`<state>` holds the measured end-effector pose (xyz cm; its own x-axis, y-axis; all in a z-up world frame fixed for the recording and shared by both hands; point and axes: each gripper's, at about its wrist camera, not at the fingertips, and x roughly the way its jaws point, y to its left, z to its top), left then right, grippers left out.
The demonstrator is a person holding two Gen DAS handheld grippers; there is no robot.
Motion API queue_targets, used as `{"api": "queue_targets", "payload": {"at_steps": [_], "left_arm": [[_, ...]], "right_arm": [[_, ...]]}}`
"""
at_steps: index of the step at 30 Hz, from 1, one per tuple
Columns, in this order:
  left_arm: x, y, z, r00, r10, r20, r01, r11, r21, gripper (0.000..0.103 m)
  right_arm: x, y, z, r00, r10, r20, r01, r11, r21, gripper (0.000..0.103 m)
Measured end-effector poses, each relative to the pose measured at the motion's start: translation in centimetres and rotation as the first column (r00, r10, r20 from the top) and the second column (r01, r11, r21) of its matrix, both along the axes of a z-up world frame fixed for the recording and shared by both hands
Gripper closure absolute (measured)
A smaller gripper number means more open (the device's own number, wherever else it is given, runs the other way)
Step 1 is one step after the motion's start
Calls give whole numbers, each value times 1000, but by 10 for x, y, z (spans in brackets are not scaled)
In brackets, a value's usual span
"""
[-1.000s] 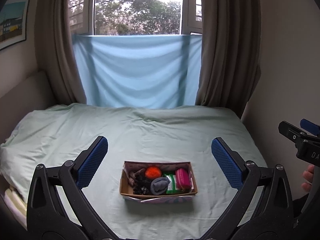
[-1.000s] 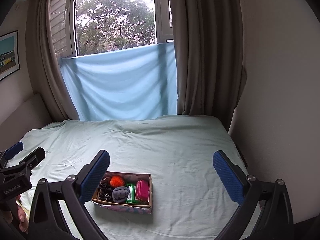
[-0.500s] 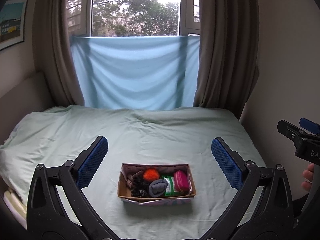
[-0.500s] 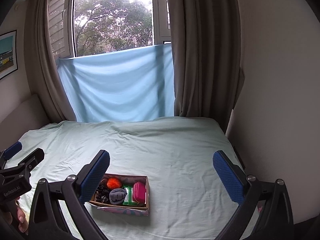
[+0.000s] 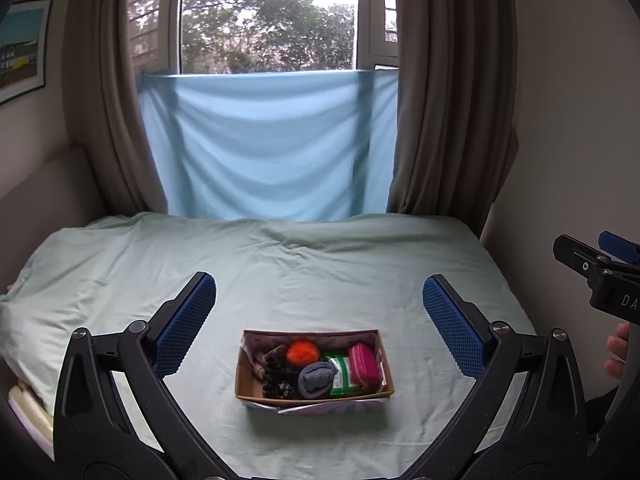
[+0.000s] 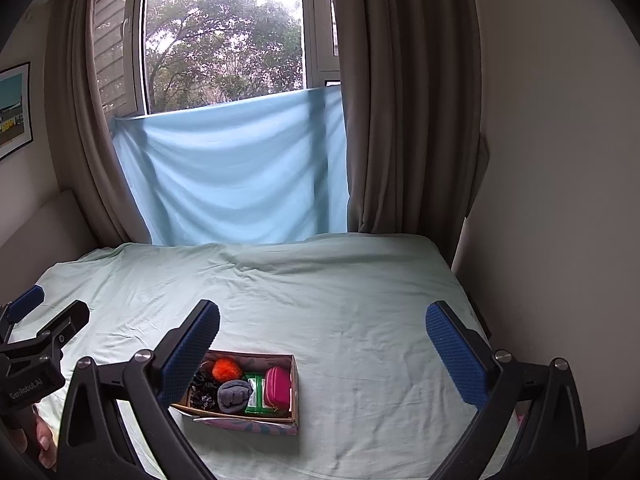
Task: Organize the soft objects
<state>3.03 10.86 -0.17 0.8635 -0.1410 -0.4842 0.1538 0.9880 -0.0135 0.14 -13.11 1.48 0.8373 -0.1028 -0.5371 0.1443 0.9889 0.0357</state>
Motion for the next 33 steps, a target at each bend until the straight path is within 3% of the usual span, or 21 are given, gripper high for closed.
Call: {"api": "queue_targets", "payload": {"at_steps": [33], "left_arm": [[-3,-4,3,999,-3,41,2,1000,18,0]], "right_arm": [[13,-1,4,1000,-13,18,13,1000,2,0]]}}
